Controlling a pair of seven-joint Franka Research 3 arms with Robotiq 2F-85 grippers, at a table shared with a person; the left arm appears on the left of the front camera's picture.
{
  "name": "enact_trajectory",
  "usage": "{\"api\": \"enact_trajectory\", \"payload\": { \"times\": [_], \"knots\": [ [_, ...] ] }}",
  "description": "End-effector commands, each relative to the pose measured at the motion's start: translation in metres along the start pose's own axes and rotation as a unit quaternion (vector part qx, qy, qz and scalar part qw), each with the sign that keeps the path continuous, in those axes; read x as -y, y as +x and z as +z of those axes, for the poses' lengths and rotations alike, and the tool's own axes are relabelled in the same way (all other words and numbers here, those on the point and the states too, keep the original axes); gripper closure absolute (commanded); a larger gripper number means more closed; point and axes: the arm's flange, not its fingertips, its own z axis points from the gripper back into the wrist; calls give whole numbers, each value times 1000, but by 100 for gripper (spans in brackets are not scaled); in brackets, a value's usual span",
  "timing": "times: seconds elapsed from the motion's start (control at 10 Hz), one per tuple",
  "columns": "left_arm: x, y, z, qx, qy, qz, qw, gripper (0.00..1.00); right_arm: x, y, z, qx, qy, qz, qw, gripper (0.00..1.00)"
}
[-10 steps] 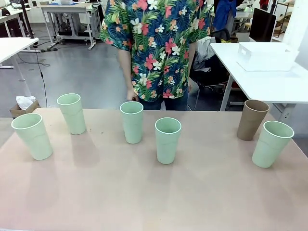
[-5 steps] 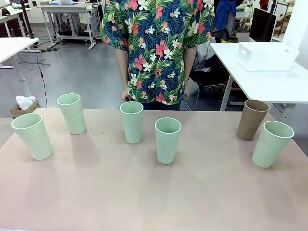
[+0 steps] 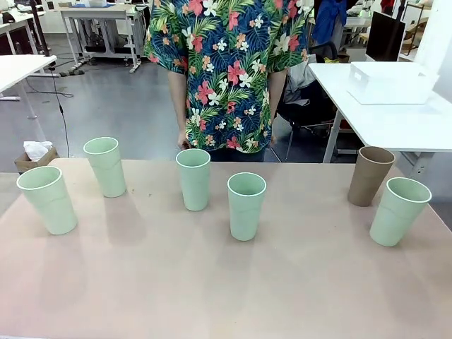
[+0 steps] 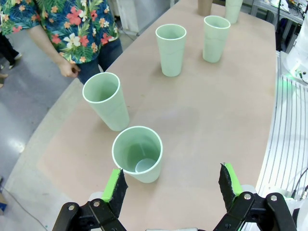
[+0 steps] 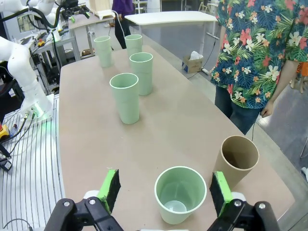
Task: Stack the cups and store them in the basket.
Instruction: Pick up two Reusable plastic cups , one in each hand.
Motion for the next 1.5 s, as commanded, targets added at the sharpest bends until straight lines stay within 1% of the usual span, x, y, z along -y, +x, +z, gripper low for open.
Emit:
{"api": "enact_trajectory", "payload": {
  "times": [0.0,1.1,1.2,1.3,1.4],
  "knots": [
    [1,1,0,4,-1,-3,1000,0,3,2,-1,13,-2,9,1000,0],
    [1,1,0,4,-1,-3,1000,0,3,2,-1,13,-2,9,1000,0],
    [0,0,0,0,0,0,1000,0,0,0,0,0,0,0,1000,0],
    [-19,6,3,9,-14,-4,1000,0,28,10,5,22,27,-16,999,0],
    [-43,7,7,21,-23,-9,999,0,58,16,15,47,81,-21,995,0]
  ]
}}
